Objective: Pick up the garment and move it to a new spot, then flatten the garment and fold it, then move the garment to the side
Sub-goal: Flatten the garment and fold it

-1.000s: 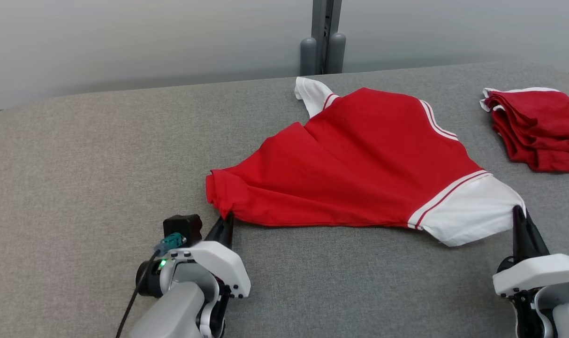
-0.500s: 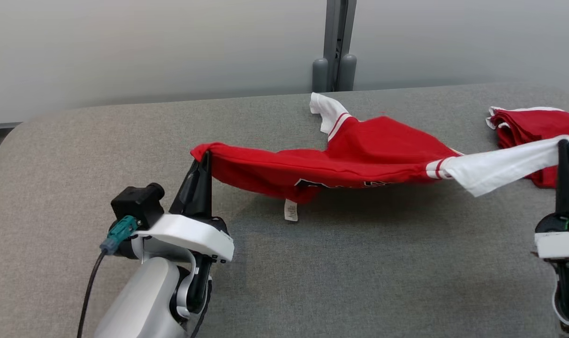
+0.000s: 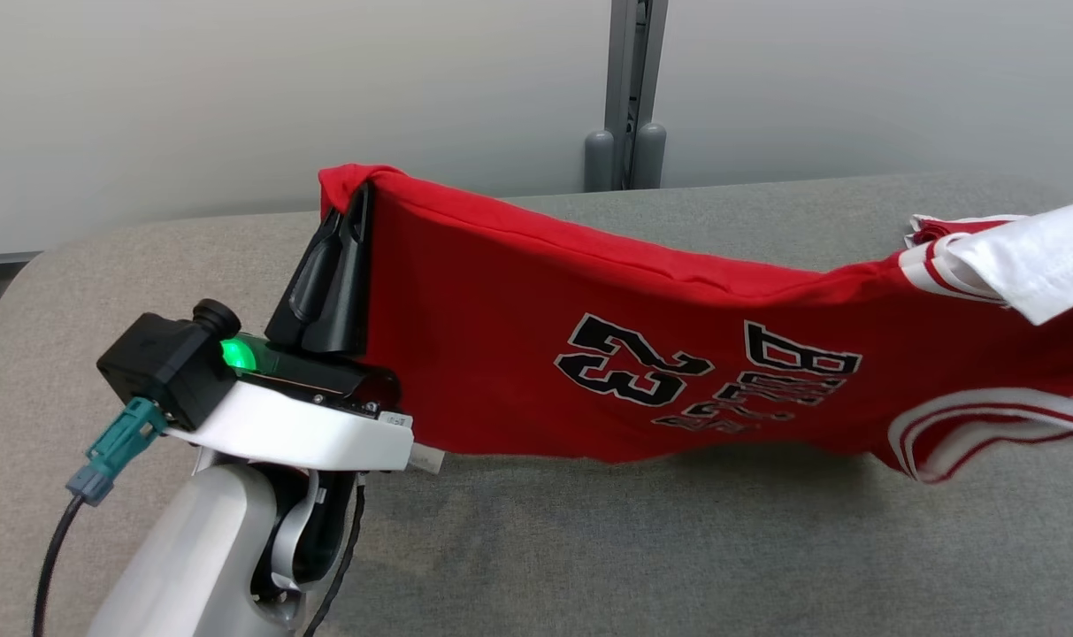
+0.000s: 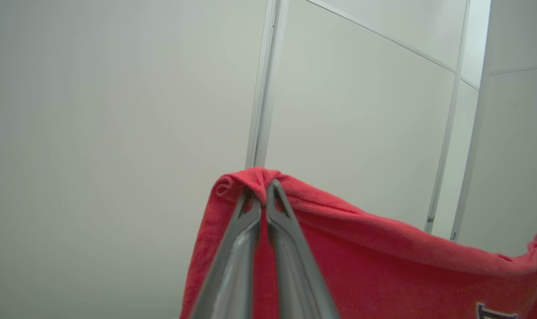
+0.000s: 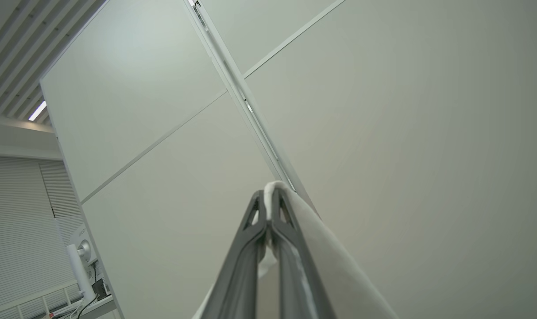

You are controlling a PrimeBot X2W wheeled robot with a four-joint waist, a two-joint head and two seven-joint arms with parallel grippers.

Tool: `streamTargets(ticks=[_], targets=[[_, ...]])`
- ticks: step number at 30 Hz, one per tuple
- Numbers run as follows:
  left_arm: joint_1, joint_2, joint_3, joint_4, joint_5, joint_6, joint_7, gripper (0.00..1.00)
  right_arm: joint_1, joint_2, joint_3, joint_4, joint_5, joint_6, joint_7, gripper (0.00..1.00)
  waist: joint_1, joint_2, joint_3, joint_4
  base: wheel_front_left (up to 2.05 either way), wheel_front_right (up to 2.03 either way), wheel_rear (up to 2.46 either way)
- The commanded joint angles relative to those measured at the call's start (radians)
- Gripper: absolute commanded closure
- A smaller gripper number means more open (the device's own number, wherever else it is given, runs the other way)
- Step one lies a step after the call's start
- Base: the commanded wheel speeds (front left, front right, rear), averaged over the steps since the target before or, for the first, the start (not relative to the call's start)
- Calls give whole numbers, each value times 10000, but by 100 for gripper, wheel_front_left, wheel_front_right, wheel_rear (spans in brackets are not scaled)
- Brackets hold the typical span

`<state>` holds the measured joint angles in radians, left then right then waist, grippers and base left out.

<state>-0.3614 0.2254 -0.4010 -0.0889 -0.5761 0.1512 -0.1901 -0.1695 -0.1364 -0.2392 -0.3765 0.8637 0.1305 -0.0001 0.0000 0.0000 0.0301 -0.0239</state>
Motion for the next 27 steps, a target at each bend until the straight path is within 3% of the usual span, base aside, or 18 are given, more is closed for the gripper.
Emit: streamTargets(ticks=[1, 8, 12, 15, 21, 27], targets=[[30, 169, 37, -359, 41, 85, 201, 100, 18, -19, -89, -254, -57, 4, 164, 100, 0, 0, 77, -17, 0, 0, 0], [-439, 753, -139, -1354, 205, 60, 1287, 100, -484, 144, 22, -412, -520, 4, 1004, 100, 0, 0, 813, -80, 0, 0, 0], [-942, 636, -51, -1149, -311, -130, 1753, 100, -1103, 170, 238, -52, -836, 4, 1267, 100, 0, 0, 1399, -106, 0, 0, 0], [-2383, 745, 241, -270, -689, -403, 2423, 100, -2685, 101, 662, 759, -1150, 4, 1573, 100, 0, 0, 2428, -191, 0, 0, 0], [-6149, 1116, 676, 2220, -283, -627, 3210, 100, -6888, 59, 1126, 2994, -2546, 4, 1305, 100, 0, 0, 4206, -558, 0, 0, 0], [-10648, 1401, 850, 4874, 881, -596, 2779, 100, -11738, 550, 1363, 5832, -3793, 4, -109, 100, 0, 0, 5510, -1325, 0, 0, 0]])
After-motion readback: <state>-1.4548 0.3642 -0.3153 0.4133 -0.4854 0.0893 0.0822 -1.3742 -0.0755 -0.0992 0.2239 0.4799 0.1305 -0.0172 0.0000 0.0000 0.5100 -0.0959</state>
